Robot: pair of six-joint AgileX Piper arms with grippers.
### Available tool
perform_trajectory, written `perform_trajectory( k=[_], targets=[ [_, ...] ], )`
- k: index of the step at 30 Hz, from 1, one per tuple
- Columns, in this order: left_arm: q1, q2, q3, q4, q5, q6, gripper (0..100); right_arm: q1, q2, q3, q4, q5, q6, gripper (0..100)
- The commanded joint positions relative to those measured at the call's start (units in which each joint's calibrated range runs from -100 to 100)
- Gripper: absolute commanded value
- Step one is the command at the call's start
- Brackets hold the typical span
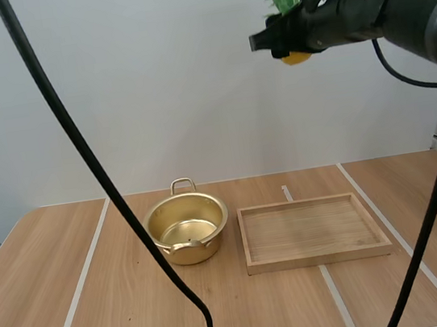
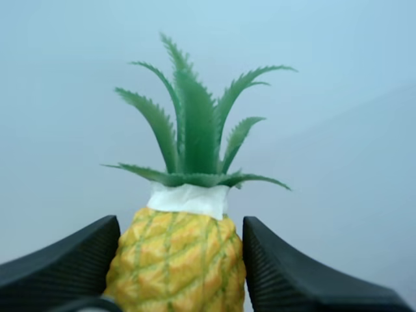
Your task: Open the pot, put the pineapple inside, and close it
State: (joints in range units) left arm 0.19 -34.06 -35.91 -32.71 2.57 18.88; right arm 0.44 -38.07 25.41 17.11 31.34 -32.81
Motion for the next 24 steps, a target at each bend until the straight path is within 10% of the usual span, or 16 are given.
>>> perform_trajectory(
  k=[1, 11, 17, 24],
  targets=[
    [-0.09, -0.37, -0.27, 0.44, -0.27, -0.16, 0, -0.08, -3.52, -3.51, 6.9, -1.24, -2.02, 0],
    [-0.09, -0.37, -0.27, 0.43, -0.1, -0.16, 0, 0.21, -3.22, -5.94, 16.02, 8.82, -11.5, 0],
    [-0.09, -0.37, -0.27, 0.43, 1.47, -0.16, 0, 0.21, 2.05, -5.94, 40.0, 44.29, -34.47, 0],
    [-0.09, -0.37, -0.27, 0.43, 2.55, -0.16, 0, 0.21, 13.55, -5.94, 44.24, 59.89, -35.66, 0]
  ],
)
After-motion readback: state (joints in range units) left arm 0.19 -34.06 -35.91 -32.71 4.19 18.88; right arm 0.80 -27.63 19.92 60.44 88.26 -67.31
